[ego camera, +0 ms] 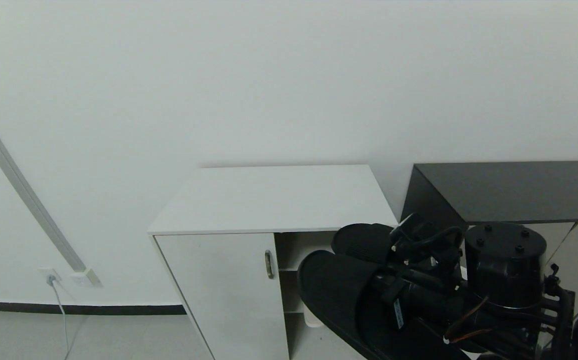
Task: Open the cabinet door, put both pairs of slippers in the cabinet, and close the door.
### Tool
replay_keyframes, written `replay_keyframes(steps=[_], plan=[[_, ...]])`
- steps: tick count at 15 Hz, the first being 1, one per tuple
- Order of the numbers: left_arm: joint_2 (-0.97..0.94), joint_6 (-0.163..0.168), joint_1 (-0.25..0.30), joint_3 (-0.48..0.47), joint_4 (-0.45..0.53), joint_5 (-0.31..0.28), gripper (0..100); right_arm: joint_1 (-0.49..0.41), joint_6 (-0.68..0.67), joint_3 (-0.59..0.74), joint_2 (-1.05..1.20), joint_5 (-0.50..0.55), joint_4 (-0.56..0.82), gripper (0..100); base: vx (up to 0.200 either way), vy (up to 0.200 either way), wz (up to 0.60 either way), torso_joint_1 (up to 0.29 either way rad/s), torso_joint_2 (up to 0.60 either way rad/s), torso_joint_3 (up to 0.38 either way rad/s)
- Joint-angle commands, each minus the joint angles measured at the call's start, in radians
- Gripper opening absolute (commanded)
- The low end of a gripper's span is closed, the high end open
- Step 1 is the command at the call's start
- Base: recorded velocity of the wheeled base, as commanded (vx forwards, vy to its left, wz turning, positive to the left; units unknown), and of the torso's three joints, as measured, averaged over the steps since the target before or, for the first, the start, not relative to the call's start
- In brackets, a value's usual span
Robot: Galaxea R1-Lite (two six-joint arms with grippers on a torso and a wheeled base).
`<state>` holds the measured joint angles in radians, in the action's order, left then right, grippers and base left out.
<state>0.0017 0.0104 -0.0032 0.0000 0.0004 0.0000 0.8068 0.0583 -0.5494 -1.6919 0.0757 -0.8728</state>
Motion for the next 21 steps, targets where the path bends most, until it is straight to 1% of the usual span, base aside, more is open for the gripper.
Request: replay_keyframes(steps=[1,8,12,16,19,21], plan=[[0.0,0.0,0.0,0.0,0.0,0.0,0,0.002,0.0,0.002,-0.002,-0.001,0.0,0,0.0,0.0,0.0,-0.168,0.37,0.203],[0.0,0.0,0.0,0.0,0.001,0.002,0,0.005,0.0,0.012,0.003,0.001,-0.002,0,0.0,0.0,0.0,-0.195,0.46,0.263],[0.0,0.0,0.0,0.0,0.0,0.0,0,0.005,-0.002,0.039,-0.003,0.002,-0.057,0,0.0,0.0,0.0,-0.218,0.55,0.325],[0.0,0.0,0.0,0.0,0.0,0.0,0,0.006,-0.002,0.037,-0.031,0.002,-0.06,0,0.0,0.0,0.0,-0.196,0.52,0.316],[0.0,0.0,0.0,0.0,0.0,0.0,0,0.011,0.0,0.057,-0.049,0.006,-0.118,0,0.0,0.0,0.0,-0.176,0.5,0.318],[0.0,0.0,0.0,0.0,0.0,0.0,0,0.011,-0.002,0.062,-0.048,0.006,-0.134,0,0.0,0.0,0.0,-0.161,0.49,0.325]])
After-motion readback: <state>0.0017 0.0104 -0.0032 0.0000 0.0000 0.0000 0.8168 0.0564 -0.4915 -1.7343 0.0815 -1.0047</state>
